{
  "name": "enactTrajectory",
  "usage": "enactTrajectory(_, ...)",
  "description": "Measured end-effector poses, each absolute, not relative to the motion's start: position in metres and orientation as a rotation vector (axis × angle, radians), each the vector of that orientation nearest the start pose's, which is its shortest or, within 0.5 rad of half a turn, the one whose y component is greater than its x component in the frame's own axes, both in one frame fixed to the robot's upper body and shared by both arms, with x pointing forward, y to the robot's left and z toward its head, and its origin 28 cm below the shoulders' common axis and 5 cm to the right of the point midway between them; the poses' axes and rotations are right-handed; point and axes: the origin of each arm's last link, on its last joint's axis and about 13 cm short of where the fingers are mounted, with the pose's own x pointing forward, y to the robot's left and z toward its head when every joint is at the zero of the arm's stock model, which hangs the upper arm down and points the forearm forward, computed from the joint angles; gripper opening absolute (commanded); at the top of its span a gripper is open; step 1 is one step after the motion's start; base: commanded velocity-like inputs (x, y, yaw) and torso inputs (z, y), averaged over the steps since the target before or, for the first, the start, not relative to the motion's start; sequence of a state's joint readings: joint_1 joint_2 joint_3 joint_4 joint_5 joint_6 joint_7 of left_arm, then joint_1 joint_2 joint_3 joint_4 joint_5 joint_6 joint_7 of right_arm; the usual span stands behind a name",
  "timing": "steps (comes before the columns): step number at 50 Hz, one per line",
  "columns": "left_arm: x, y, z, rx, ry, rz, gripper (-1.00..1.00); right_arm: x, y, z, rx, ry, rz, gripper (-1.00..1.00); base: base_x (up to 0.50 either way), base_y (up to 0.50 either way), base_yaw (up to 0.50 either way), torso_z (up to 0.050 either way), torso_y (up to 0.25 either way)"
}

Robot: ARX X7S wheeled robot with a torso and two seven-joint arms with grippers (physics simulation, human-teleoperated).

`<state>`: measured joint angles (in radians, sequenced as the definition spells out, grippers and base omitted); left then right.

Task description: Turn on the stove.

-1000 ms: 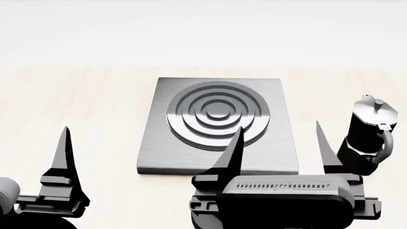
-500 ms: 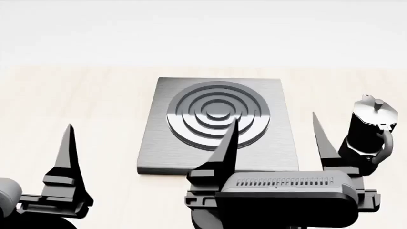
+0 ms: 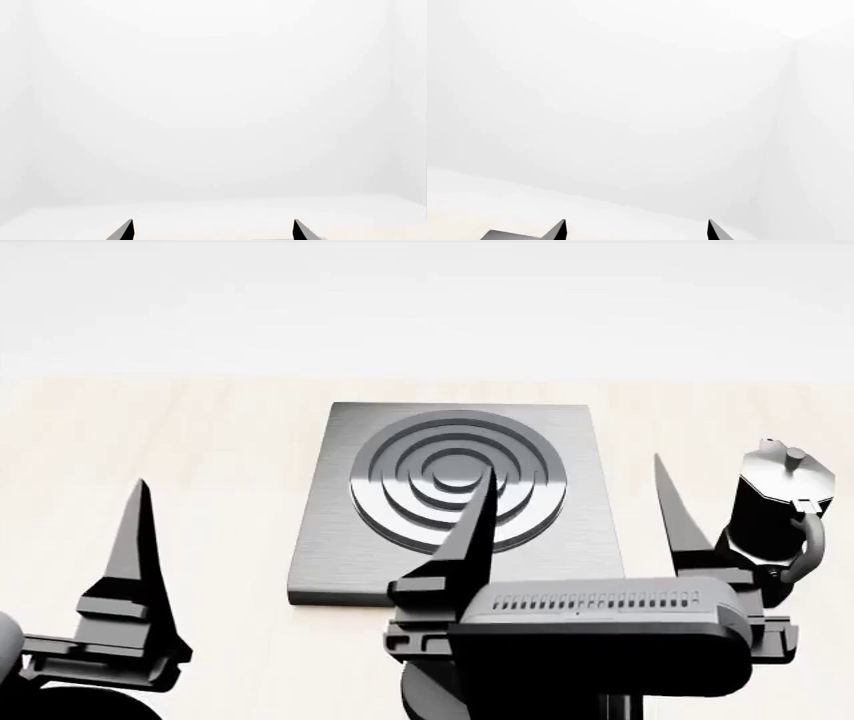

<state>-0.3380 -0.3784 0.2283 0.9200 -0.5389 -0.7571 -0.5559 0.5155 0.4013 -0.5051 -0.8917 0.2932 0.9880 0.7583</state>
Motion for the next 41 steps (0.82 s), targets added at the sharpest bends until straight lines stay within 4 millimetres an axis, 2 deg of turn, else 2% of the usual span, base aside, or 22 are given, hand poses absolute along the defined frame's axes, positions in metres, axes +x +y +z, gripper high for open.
enactTrajectory(41,0.182,0.191,0.214,0.011,-0.397,-0.096,1.0,0.199,-0.072,0.197,-0.32,-0.357,-0.146,1.0,0.0,0.0,0.0,0.0,0.0)
